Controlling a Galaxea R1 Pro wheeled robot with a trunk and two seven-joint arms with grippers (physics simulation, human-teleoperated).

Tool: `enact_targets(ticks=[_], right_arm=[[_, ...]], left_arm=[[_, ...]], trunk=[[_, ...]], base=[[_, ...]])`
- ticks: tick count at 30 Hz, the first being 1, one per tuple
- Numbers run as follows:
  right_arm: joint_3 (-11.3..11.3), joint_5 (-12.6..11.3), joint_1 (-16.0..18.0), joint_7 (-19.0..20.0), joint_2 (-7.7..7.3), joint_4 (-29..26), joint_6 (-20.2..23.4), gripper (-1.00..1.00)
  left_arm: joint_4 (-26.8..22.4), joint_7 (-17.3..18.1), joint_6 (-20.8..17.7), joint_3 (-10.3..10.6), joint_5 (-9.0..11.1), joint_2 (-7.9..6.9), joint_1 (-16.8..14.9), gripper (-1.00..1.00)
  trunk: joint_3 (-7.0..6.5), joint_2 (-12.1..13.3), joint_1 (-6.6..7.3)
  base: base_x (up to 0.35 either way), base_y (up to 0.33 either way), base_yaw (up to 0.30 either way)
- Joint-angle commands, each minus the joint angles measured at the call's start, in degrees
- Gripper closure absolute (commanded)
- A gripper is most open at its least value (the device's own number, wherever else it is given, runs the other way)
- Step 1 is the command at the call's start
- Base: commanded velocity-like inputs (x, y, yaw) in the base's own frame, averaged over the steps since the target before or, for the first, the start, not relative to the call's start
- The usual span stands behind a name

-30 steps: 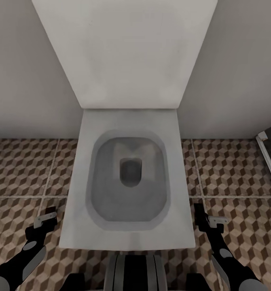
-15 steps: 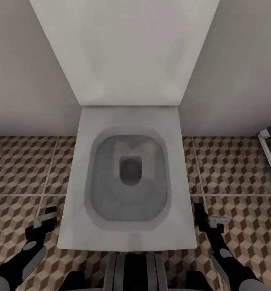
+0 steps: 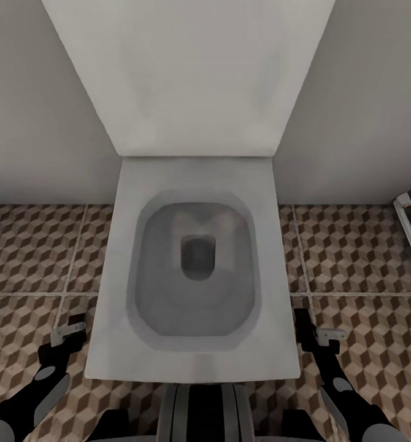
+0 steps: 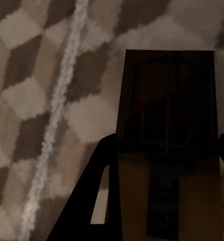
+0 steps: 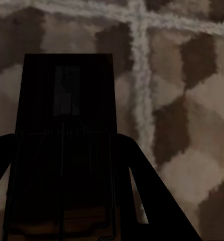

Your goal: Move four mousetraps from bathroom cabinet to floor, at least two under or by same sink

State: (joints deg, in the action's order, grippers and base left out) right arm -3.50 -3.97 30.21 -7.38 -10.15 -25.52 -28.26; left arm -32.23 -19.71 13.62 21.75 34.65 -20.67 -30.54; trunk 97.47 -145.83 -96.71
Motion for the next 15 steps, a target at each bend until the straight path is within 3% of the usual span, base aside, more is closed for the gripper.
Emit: enact_targets(ticks=[1,15], right_arm=[[-0.4,-0.6,0.0,-0.1,-0.05,0.0,-0.2,1.00],[-0.4,-0.6,0.0,-0.1,-0.05,0.1,-0.2,1.00]], left_arm=[[0.0,-0.4,0.3,0.5,0.4,-0.08,0.0,1.00],[0.0,-0.4,0.3,0.5,0.4,-0.13,0.0,1.00]], trunk=[[0.03,0.0,0.01],[0.03,0.0,0.01]], base=[[0.000,0.000,0.000],[0.000,0.000,0.000]])
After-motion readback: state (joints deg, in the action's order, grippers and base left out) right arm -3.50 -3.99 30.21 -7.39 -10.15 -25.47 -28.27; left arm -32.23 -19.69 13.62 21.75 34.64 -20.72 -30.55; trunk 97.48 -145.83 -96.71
